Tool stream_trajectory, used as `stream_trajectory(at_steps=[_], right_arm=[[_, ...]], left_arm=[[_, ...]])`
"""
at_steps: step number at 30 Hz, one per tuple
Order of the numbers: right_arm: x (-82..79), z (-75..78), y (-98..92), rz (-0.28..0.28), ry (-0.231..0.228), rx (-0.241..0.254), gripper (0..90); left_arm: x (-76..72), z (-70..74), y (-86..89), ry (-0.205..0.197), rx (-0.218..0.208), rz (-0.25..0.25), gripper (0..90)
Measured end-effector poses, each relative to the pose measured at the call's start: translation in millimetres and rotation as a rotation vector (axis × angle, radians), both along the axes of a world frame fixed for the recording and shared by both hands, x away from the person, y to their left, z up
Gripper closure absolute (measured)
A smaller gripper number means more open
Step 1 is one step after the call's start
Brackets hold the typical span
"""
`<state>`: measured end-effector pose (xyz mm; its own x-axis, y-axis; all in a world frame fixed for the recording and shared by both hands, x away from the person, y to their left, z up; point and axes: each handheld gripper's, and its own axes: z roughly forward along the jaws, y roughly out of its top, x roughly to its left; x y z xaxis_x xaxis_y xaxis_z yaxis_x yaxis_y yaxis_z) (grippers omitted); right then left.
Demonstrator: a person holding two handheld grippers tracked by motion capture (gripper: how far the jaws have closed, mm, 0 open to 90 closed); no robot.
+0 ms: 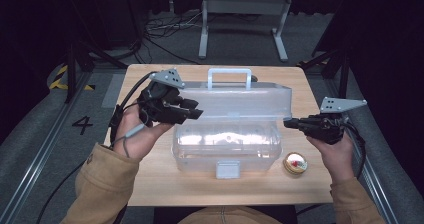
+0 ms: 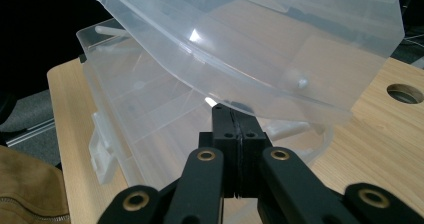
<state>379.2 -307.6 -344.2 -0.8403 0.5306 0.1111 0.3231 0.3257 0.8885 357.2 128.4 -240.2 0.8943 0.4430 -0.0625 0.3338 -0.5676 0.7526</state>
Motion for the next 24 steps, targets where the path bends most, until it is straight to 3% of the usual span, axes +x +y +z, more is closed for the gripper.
stream_trajectory(at_steps=[6,12,14,20,24], right_arm=[[3.7,-0.6,1.2,-0.007,0.0,0.012,89.8],[6.8,-0.5,-0.1,-0.012,0.0,0.037,89.8],[7.8,0.0,-0.3,-0.014,-0.003,0.045,89.8],[10.4,0.9,-0.9,-0.022,-0.004,0.065,89.9],[9.7,0.4,-0.7,-0.032,-0.015,0.066,89.8]], left_arm=[[-15.5,-13.3,-1.8,-0.005,-0.027,-0.018,68.7],[-18.7,-39.2,-2.6,0.019,-0.066,-0.01,67.5],[-16.3,-51.4,-2.6,0.045,-0.094,-0.008,67.7],[-9.6,-72.5,-5.1,0.053,-0.064,0.034,67.9],[-3.2,-81.9,1.0,0.059,-0.069,0.057,69.2]])
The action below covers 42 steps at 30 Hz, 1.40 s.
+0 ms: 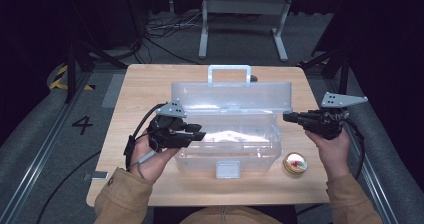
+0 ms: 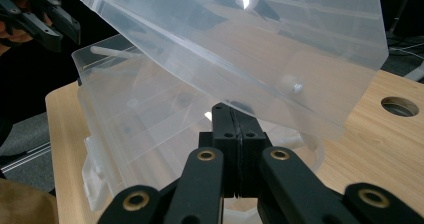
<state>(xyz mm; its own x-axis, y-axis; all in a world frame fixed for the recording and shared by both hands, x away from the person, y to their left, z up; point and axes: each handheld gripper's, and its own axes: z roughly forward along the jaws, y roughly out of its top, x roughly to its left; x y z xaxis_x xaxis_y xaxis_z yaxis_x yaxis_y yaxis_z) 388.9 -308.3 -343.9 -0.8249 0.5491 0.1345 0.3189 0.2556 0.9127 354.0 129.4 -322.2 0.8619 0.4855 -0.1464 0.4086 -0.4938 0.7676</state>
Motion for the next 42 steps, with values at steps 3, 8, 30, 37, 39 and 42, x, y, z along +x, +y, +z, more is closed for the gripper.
stream_trajectory(at_steps=[3,8,30,37,39,42], right_arm=[[-0.6,-1.2,0.8,-0.007,-0.007,0.0,89.8],[-1.8,-2.4,1.0,-0.015,-0.01,0.001,89.8],[-6.0,-3.7,3.2,-0.022,-0.025,-0.014,89.8],[-6.8,-4.3,4.0,-0.018,-0.028,-0.014,89.8],[-7.1,-4.3,3.9,-0.019,-0.028,-0.014,89.8],[-7.9,-4.2,3.7,-0.02,-0.03,-0.014,89.7]], left_arm=[[4.7,-6.7,6.2,0.019,-0.031,0.022,68.8],[9.6,-17.1,10.8,0.032,-0.034,0.079,68.9],[17.5,-21.0,40.8,0.029,-0.132,0.33,88.4],[16.1,-18.7,44.3,-0.015,-0.129,0.342,89.2],[16.3,-18.6,44.3,-0.021,-0.129,0.344,89.4],[17.1,-18.2,45.2,-0.016,-0.134,0.346,89.3]])
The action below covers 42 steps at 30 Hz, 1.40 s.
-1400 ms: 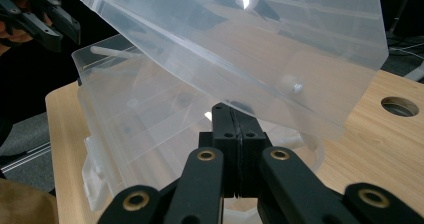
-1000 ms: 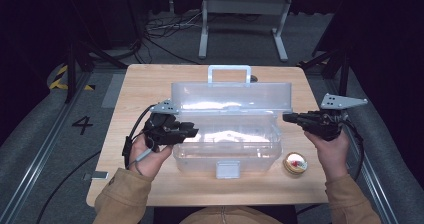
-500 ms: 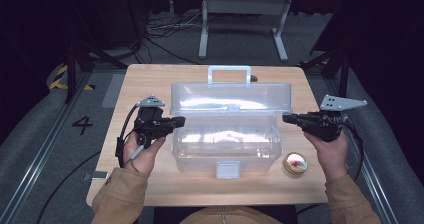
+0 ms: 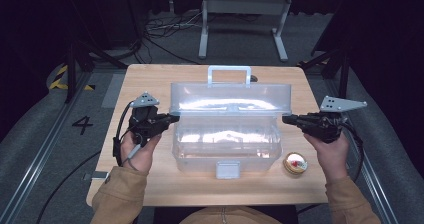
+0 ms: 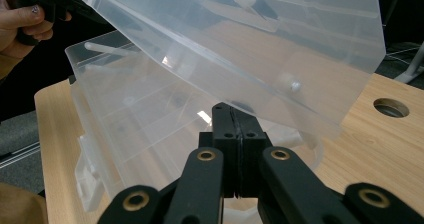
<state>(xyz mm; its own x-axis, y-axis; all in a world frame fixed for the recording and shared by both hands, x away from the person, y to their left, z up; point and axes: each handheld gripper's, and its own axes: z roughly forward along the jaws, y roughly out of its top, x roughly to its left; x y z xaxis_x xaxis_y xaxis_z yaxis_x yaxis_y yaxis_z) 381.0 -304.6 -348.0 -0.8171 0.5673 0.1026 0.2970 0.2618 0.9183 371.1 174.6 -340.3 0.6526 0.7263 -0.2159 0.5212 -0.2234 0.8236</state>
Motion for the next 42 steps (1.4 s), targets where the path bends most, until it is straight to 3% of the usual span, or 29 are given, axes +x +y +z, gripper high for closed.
stream_trajectory(at_steps=[8,10,14,19,22,25,31,38,42], right_arm=[[-3.4,0.8,-1.7,0.027,-0.009,0.012,89.1],[-5.4,0.8,-2.3,0.045,-0.015,0.012,86.2],[-9.8,0.1,-3.7,0.023,-0.026,0.001,79.7],[-11.9,-0.4,-7.9,-0.023,-0.018,0.011,68.2],[-14.7,-0.3,-8.3,-0.082,-0.049,-0.015,57.5],[-15.9,0.4,-6.0,-0.129,-0.058,-0.04,53.1],[-16.9,4.5,2.4,-0.199,-0.083,-0.079,50.9],[-6.7,10.5,13.6,-0.27,-0.098,-0.065,49.7],[-2.0,12.6,24.6,-0.313,-0.123,-0.081,48.4]], left_arm=[[1.4,2.0,0.9,0.003,0.0,0.002,89.3],[2.4,3.3,1.8,-0.003,-0.012,-0.01,89.2],[2.6,8.8,2.9,-0.027,-0.018,-0.022,88.7],[5.3,11.4,3.8,-0.038,-0.022,-0.026,88.7],[7.0,13.0,3.4,-0.047,-0.016,-0.027,88.6],[8.9,14.1,3.8,-0.053,-0.016,-0.032,88.4],[10.7,15.0,4.1,-0.056,-0.015,-0.034,88.4],[12.7,15.4,3.0,-0.06,-0.006,-0.04,87.9],[13.3,15.4,2.4,-0.063,0.004,-0.045,87.7]])
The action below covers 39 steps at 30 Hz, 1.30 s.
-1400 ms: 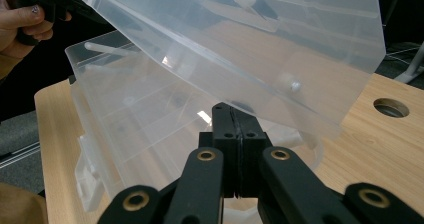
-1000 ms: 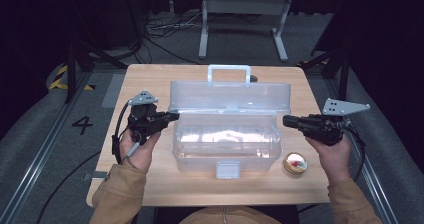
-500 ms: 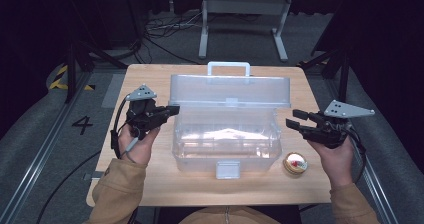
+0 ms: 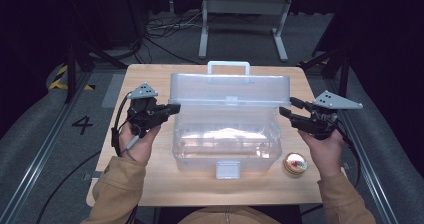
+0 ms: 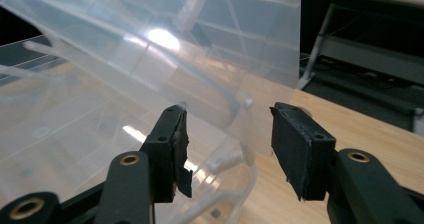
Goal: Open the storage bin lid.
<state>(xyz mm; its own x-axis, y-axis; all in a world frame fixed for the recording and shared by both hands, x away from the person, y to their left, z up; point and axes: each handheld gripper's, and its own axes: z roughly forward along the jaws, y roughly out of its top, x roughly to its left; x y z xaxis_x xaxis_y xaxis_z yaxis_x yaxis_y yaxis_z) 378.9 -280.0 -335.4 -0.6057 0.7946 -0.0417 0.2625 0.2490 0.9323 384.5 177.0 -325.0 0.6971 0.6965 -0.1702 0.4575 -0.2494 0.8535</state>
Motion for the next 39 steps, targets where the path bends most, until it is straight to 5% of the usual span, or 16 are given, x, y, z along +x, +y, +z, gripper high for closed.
stream_trajectory(at_steps=[13,17,25,29,39], right_arm=[[11.0,1.0,16.8,-0.09,-0.055,0.021,48.1],[12.9,0.6,19.0,-0.108,-0.061,0.023,56.3],[10.2,-0.5,24.0,-0.195,-0.178,-0.038,65.1],[14.2,1.4,24.3,-0.212,-0.173,0.009,68.1],[23.3,14.6,25.3,-0.239,-0.152,0.027,74.4]], left_arm=[[4.3,-0.2,-5.8,-0.005,0.009,-0.008,87.7],[6.2,0.4,-5.4,-0.006,0.001,-0.013,87.6],[4.8,0.9,-8.3,-0.001,0.014,-0.027,82.0],[3.5,1.6,-3.4,-0.001,0.01,-0.025,80.3],[-2.2,1.9,7.6,-0.002,0.0,-0.007,78.0]])
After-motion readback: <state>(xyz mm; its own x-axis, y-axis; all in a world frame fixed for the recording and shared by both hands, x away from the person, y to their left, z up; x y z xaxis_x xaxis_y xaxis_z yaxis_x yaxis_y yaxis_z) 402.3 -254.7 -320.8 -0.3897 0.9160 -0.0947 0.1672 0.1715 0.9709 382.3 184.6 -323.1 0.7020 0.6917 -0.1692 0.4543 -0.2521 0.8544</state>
